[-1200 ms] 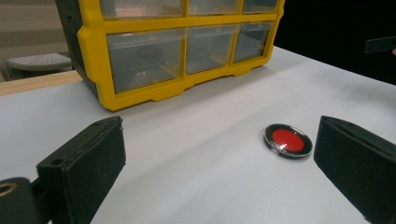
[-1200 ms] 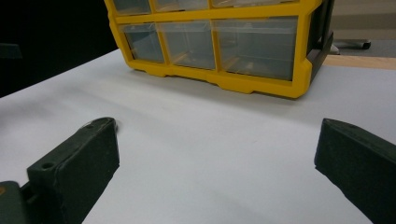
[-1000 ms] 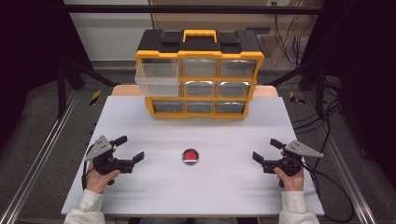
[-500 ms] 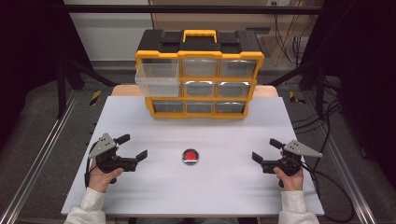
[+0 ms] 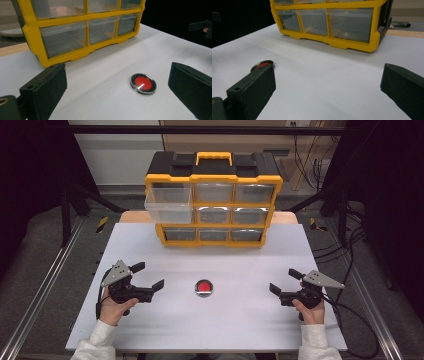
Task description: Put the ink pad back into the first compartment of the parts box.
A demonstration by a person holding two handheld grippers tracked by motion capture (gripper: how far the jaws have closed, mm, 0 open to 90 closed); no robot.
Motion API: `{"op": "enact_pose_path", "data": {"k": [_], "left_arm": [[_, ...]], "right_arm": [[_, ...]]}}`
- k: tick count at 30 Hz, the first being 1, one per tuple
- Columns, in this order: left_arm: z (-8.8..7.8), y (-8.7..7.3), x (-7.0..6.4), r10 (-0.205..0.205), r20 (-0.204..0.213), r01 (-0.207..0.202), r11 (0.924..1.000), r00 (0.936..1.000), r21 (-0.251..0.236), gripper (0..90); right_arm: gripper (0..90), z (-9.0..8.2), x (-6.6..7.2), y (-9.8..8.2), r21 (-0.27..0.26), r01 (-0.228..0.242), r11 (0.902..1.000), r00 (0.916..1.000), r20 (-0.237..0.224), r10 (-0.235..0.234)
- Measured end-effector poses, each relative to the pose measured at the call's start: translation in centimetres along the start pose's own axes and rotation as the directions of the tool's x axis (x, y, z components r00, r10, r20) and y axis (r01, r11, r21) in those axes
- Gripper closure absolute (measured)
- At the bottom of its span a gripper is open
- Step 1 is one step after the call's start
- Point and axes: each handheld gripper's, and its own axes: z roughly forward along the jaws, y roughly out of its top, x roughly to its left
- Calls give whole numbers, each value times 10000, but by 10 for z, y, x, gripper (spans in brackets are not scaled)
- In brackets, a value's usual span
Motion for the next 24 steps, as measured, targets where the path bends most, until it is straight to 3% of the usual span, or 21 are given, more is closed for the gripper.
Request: {"op": "enact_pose_path", "data": {"k": [24], "left_arm": [[43,18,-28,485,606,-527,9962,9970,694,13]], "right_arm": [[4,0,0,0,-55,183,9998,9998,-1,-183]]}}
